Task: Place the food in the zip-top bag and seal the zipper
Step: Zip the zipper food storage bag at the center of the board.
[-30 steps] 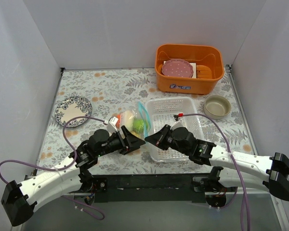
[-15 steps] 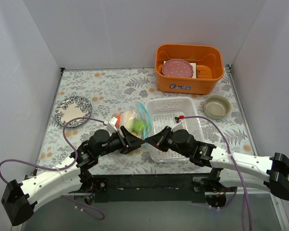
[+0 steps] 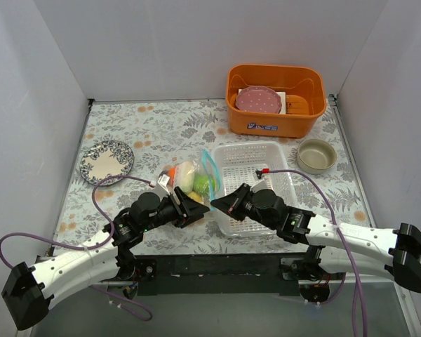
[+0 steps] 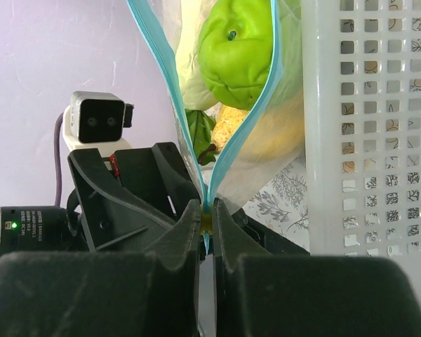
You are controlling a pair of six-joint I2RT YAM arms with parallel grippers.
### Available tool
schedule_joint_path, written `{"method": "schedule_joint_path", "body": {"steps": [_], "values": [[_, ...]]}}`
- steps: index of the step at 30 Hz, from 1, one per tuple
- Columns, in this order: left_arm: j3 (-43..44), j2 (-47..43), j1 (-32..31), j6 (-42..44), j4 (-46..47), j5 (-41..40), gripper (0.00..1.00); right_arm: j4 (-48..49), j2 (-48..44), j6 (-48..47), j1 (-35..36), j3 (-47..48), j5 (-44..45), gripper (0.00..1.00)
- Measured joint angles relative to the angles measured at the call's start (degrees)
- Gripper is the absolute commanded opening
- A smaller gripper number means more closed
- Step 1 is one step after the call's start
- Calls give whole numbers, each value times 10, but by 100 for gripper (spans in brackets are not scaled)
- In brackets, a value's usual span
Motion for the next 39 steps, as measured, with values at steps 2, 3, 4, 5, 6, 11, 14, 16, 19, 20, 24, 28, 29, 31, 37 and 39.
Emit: {"method": "schedule_joint_path", "body": {"steps": [2, 3, 4, 5, 6, 11, 14, 16, 19, 20, 24, 28, 29, 31, 37, 39], "values": [[0, 0, 0, 0, 10, -7, 48, 2, 2, 1, 0, 0, -1, 7], [0, 1, 0, 0, 19, -12, 46, 2, 2, 2, 0, 0, -3, 7], [0, 2, 0, -1, 26, -14, 43, 3, 2, 4, 0, 0, -3, 7], [-1, 6, 0, -1, 37, -16, 41, 4, 4, 6, 0, 0, -5, 7], [-1, 11, 0, -2, 46, -18, 39, 6, 5, 6, 0, 0, -6, 7], [-2, 40, 0, -3, 77, -22, 31, 6, 6, 10, -1, 0, -5, 7], [-3, 40, 0, -3, 85, -22, 24, 7, 6, 11, -1, 0, -3, 7], [-3, 40, 0, -4, 87, -23, 13, 7, 6, 12, -1, 0, -3, 7], [-3, 38, 0, -4, 87, -26, 4, 9, 6, 14, -1, 0, -5, 7], [-3, 37, 0, -4, 88, -26, 0, 9, 7, 14, 0, 0, -6, 7], [-3, 36, 0, -4, 85, -27, 0, 9, 10, 12, 0, 0, -7, 19], [-3, 36, 0, -4, 79, -28, 0, 8, 10, 5, 0, 0, -9, 29], [-3, 36, 0, -4, 76, -28, 0, 8, 10, 2, 0, 0, -9, 29], [-3, 36, 0, -4, 72, -28, 0, 4, 10, -4, 0, 1, -11, 28], [-3, 35, 0, -4, 66, -28, 0, -7, 10, -8, 0, 2, -19, 26], [-3, 35, 0, -4, 65, -28, 0, -9, 13, -8, 0, 3, -23, 20]]}}
